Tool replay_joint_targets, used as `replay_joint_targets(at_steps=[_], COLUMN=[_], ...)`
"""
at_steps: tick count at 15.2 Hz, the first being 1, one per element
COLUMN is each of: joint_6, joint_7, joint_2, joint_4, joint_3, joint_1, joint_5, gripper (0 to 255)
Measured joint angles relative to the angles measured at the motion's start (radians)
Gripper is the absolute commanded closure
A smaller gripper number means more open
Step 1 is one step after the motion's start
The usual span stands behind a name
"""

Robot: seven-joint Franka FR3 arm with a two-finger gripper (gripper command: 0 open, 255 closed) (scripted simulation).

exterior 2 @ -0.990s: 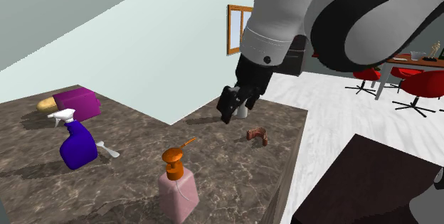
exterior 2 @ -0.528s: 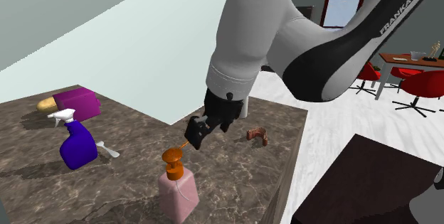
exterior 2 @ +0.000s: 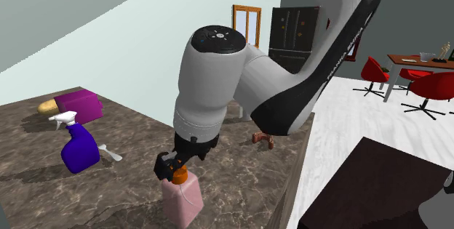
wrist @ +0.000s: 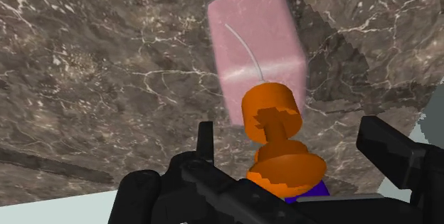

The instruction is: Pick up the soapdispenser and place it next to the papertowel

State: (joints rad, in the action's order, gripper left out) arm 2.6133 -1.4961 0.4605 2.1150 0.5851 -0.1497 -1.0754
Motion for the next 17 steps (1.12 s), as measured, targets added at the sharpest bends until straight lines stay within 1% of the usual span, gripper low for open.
replay_joint_targets(at_steps=[4, 7, 13, 14, 17], joint_6=[0.003, 0.011, 0.013, 0.013, 0.013], joint_7=[-0.042, -0.062, -0.066, -0.066, -0.066], joint_2=[0.069, 0.107, 0.118, 0.118, 0.118], joint_4=[-0.05, -0.074, -0.082, -0.082, -0.083], joint_3=[-0.038, -0.061, -0.068, -0.068, -0.068], joint_1=[-0.036, -0.05, -0.053, -0.053, -0.053], joint_5=[-0.061, -0.095, -0.103, -0.103, -0.103], gripper=[0, 0, 0, 255, 255])
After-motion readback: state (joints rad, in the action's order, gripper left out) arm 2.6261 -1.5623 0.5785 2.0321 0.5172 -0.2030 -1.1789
